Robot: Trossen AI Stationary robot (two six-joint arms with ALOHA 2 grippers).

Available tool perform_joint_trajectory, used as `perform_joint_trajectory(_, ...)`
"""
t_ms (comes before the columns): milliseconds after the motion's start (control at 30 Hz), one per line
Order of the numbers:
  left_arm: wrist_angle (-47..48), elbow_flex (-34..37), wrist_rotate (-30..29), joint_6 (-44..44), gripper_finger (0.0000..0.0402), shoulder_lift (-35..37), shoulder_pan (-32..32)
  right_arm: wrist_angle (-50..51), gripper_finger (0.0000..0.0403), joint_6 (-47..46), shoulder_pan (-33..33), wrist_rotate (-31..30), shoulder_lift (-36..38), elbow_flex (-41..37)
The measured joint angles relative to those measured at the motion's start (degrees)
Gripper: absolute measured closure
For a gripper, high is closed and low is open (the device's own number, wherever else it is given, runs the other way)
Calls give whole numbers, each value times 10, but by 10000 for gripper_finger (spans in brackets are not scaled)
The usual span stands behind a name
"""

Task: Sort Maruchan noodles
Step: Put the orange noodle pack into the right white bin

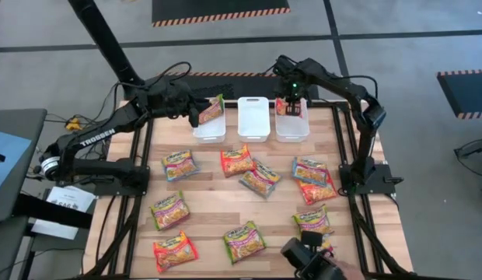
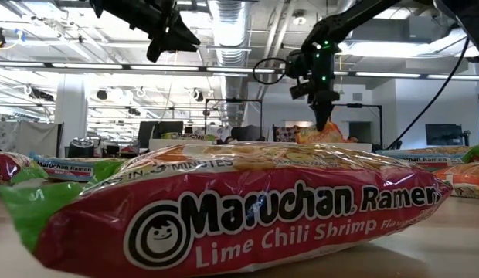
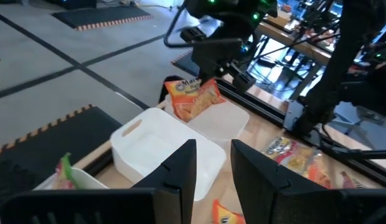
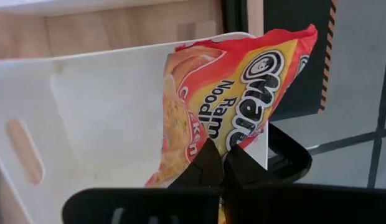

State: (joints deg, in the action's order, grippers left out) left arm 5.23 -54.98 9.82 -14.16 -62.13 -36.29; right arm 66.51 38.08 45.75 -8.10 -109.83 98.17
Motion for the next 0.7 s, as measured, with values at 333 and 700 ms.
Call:
perform_joint_trajectory(333, 0, 0, 1, 15, 317, 0, -38, 6, 365, -38, -3, -26, -10, 0)
perform_joint_trajectory(700, 0, 0, 1, 18, 317, 0, -76, 5, 297, -45, -3, -68, -10, 0)
